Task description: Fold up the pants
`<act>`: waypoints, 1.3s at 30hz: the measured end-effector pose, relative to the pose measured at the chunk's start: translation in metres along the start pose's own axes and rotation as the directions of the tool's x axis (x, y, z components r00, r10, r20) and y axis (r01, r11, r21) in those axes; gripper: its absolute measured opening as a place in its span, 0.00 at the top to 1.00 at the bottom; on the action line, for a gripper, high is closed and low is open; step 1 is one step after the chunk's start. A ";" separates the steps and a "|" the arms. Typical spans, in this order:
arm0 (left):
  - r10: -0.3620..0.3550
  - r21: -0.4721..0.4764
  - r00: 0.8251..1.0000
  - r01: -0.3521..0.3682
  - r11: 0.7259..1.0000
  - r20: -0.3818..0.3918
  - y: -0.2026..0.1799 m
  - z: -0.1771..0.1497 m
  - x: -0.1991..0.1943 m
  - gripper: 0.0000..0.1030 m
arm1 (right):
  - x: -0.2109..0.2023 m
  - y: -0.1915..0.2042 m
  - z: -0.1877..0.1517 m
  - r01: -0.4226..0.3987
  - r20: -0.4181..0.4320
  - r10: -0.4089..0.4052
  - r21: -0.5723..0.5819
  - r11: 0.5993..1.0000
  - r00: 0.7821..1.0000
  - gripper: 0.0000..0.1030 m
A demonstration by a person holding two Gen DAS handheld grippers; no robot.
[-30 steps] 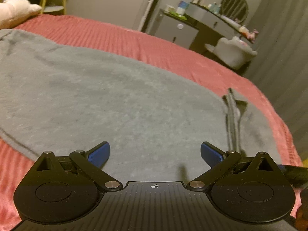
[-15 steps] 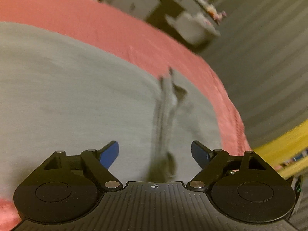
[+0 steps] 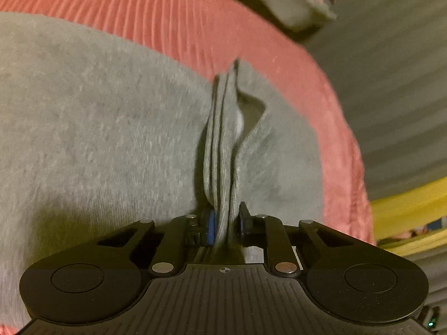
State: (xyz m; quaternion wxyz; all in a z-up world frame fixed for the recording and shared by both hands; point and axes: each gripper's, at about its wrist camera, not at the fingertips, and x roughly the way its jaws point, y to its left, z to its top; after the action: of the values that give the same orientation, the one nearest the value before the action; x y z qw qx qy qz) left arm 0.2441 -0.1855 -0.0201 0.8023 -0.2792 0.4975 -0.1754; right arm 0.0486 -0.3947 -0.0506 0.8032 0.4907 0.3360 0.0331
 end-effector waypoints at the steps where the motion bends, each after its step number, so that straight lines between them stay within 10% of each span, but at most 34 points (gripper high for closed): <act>1: -0.020 -0.001 1.000 0.020 1.000 0.020 0.000 -0.001 -0.007 0.83 | -0.002 -0.001 -0.001 -0.011 -0.015 0.011 0.029 1.000 1.000 0.24; 16: -0.063 -0.109 0.977 0.087 0.990 0.205 0.032 -0.004 -0.096 0.83 | 0.018 -0.015 -0.011 -0.050 -0.102 0.068 0.172 0.984 0.992 0.10; 27: 0.010 -0.145 0.979 0.020 0.989 0.203 0.064 -0.020 -0.107 0.83 | 0.047 -0.011 -0.010 -0.081 -0.011 0.086 0.249 0.965 0.996 0.21; 29: 0.034 -0.128 0.976 -0.006 0.992 0.214 0.068 -0.021 -0.111 0.83 | 0.048 -0.012 -0.010 -0.044 0.017 0.041 0.258 0.965 0.999 0.40; 30: 0.044 -0.119 0.974 -0.018 0.993 0.221 0.069 -0.022 -0.113 0.83 | 0.044 -0.010 -0.011 -0.021 0.044 0.011 0.243 0.970 0.999 0.73; 31: 0.043 -0.109 0.974 -0.019 0.994 0.224 0.070 -0.023 -0.116 0.83 | 0.041 -0.008 -0.013 -0.022 0.064 0.008 0.218 0.976 0.998 0.80; 39: 0.197 -0.038 0.970 -0.193 0.980 0.146 0.090 -0.036 -0.097 0.69 | 0.058 -0.019 -0.008 0.121 -0.034 -0.116 0.256 0.959 0.993 0.82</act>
State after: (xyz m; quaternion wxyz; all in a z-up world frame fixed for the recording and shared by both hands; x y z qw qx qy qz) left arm 0.1696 -0.0710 -0.0207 0.8472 -0.2508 0.4634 -0.0685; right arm 0.0833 -0.3759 -0.0977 0.7300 0.5696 0.3739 -0.0543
